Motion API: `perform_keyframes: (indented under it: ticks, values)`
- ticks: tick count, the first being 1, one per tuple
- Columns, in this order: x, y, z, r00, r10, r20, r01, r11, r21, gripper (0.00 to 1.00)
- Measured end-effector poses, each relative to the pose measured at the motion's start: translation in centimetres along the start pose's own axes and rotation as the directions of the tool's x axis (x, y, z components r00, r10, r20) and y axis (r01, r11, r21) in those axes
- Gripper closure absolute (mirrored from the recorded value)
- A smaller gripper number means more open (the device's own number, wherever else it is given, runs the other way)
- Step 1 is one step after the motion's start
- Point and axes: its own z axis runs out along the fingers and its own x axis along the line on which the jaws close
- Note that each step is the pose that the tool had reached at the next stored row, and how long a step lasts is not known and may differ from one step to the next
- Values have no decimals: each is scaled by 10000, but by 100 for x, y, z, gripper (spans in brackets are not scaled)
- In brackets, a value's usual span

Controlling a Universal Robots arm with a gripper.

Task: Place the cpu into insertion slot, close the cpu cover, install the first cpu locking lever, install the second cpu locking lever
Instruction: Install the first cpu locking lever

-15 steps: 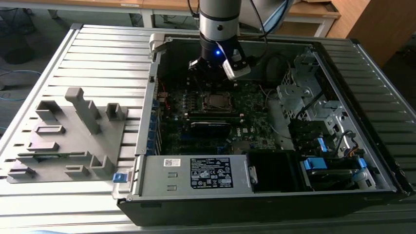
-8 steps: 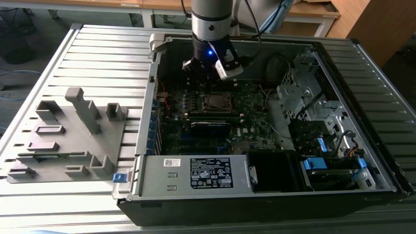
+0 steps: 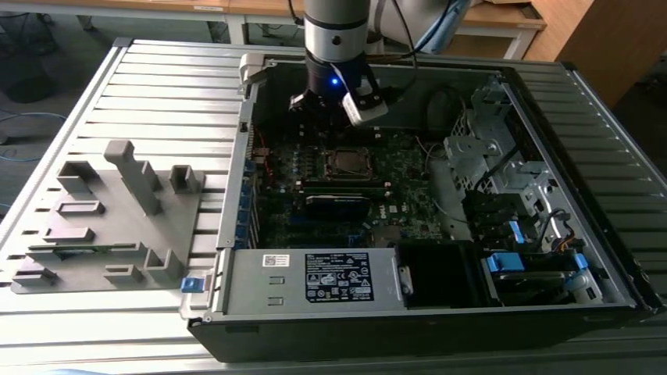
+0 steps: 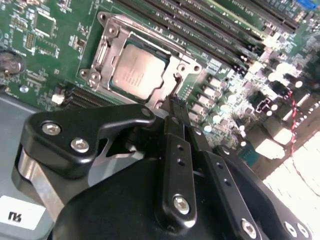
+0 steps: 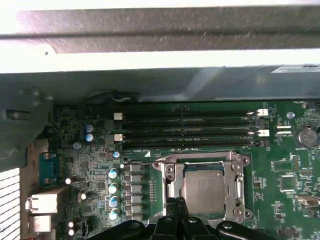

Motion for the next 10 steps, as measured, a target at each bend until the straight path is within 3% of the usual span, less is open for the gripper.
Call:
perform_keyframes:
  ticks: [4, 10]
  values:
    - [-4, 3, -76, 10000, 0, 0, 0, 10000, -1, 89]
    - [-4, 3, -83, 10000, 0, 0, 0, 10000, -1, 89]
